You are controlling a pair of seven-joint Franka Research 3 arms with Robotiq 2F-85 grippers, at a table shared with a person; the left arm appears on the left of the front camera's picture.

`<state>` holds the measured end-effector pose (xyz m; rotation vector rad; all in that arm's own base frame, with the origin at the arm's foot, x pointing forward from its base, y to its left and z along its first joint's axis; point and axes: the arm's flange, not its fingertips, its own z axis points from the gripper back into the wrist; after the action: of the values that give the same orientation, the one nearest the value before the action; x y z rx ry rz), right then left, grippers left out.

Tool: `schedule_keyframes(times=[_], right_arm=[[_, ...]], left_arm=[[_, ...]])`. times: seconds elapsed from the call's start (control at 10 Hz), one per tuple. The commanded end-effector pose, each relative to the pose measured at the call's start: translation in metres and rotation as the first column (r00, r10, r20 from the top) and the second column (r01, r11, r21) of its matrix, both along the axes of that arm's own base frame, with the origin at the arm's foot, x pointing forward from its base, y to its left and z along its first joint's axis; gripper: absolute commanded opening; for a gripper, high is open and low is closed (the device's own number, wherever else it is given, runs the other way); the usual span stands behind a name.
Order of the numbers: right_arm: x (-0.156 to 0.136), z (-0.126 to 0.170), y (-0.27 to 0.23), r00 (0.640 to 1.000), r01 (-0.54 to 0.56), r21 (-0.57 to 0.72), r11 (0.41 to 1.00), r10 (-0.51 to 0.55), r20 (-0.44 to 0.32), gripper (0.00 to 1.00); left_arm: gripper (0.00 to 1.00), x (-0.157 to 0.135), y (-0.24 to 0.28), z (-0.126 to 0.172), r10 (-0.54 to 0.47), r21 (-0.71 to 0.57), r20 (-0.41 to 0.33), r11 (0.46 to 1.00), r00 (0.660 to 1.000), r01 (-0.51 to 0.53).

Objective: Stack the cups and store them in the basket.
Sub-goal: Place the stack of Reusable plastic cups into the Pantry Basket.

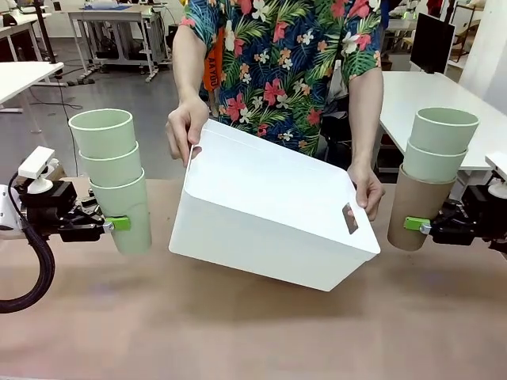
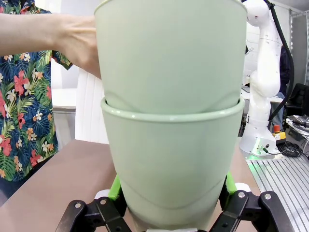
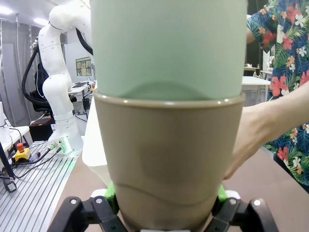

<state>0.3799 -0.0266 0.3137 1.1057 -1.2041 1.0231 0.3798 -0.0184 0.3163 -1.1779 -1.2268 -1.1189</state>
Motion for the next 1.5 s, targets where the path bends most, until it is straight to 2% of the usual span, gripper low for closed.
schedule_keyframes(times=[0.0, 0.2, 0.6, 0.8, 1.1, 1.4], right_arm=[[0.005, 0.024, 0.006, 0.999, 0.039, -0.021, 0.999, -0.039, -0.026, 0.83], [0.009, 0.050, 0.015, 0.997, 0.065, -0.055, 0.996, -0.067, -0.036, 0.83], [0.010, 0.119, 0.052, 0.997, 0.073, -0.100, 0.992, -0.069, 0.034, 0.83], [0.009, 0.144, 0.083, 0.998, 0.058, -0.175, 0.983, -0.050, 0.047, 0.83], [0.000, 0.167, 0.133, 0.997, 0.056, -0.304, 0.951, -0.034, 0.075, 0.83], [0.009, 0.175, 0.187, 0.995, 0.076, -0.460, 0.885, -0.036, 0.095, 0.83]], left_arm=[[0.87, 0.000, -0.001, 0.005, -0.004, -0.007, 0.003, 1.000, 1.000, 0.004], [0.87, 0.000, -0.001, 0.005, -0.004, -0.007, 0.003, 1.000, 1.000, 0.004], [0.87, 0.000, -0.001, 0.005, -0.004, -0.007, 0.003, 1.000, 1.000, 0.004], [0.87, 0.000, -0.001, 0.005, -0.004, -0.007, 0.003, 1.000, 1.000, 0.004], [0.87, 0.000, -0.001, 0.005, -0.004, -0.007, 0.003, 1.000, 1.000, 0.004], [0.87, 0.000, -0.001, 0.005, -0.004, -0.007, 0.003, 1.000, 1.000, 0.004]])
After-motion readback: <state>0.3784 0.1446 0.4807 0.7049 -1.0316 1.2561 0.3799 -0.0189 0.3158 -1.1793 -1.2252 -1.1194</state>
